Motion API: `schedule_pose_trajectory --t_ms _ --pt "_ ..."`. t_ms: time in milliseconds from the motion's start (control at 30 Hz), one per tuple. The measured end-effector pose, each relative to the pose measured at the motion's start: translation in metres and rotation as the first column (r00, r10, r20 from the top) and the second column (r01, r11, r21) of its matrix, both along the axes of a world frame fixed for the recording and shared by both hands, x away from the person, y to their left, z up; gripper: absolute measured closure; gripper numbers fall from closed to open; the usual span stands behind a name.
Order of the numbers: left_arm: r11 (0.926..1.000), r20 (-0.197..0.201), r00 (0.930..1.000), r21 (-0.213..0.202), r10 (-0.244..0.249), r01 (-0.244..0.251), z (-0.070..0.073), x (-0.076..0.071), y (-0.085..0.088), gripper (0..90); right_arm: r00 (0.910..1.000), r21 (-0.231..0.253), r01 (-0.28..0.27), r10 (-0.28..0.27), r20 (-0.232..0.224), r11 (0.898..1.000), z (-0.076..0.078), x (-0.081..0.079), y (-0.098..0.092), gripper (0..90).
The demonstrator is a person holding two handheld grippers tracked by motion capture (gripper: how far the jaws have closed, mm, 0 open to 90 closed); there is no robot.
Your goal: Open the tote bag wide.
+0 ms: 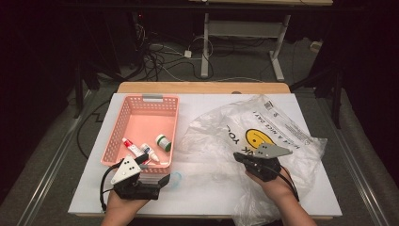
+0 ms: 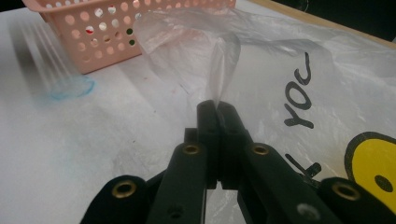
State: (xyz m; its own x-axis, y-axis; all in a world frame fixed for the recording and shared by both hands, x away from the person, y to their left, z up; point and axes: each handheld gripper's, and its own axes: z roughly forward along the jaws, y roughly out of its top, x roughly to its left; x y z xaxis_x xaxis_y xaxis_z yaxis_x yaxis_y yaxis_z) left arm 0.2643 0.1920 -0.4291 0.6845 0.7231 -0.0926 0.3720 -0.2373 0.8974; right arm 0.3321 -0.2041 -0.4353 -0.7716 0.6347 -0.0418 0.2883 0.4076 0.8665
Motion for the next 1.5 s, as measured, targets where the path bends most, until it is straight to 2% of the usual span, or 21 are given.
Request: schedule_pose_trajectory --t_ms 100,167,400,633,933,1200,1367,1500 --pt "1.0 -0.001 1.0 -0.001 -0.002 0.002 0.0 0.0 0.0 0.2 0.9999 0.025 0.01 -0.011 0.004 1.0 0.004 -0.001 -0.001 90.0" --pt "1.0 -0.001 1.0 0.0 -0.003 0.003 0.0 0.001 0.0 0.4 0.9996 0.04 0.014 -0.015 0.025 0.999 0.008 -0.002 -0.002 90.0" --pt "1.0 0.0 1.0 0.002 -0.003 0.003 0.0 0.001 0.0 0.4 0.9963 0.074 0.043 -0.048 0.071 0.996 0.018 -0.003 -0.007 90.0" --pt "1.0 -0.001 1.0 0.006 -0.004 0.004 0.0 0.001 -0.001 0.4 0.9932 0.1 0.051 -0.061 0.099 0.994 0.028 -0.004 -0.013 90.0" --pt "1.0 -0.002 1.0 0.007 -0.004 0.004 -0.001 0.002 -0.001 0.5 0.9888 0.114 0.056 -0.071 0.131 0.992 0.041 -0.004 -0.014 90.0" --pt "1.0 -0.002 1.0 0.008 -0.006 0.006 -0.001 0.003 -0.002 0.4 0.9805 0.115 0.071 -0.09 0.174 0.991 0.061 -0.003 -0.011 90.0" --pt "0.9999 0.0 0.9999 0.009 -0.011 0.011 -0.001 0.004 -0.003 0.4 0.9775 0.119 0.081 -0.102 0.185 0.99 0.069 0.001 -0.011 90.0" --pt "0.9999 -0.001 1.0 0.006 -0.009 0.009 -0.001 0.004 -0.003 0.4 0.9716 0.136 0.091 -0.118 0.205 0.987 0.073 0.005 -0.011 90.0"
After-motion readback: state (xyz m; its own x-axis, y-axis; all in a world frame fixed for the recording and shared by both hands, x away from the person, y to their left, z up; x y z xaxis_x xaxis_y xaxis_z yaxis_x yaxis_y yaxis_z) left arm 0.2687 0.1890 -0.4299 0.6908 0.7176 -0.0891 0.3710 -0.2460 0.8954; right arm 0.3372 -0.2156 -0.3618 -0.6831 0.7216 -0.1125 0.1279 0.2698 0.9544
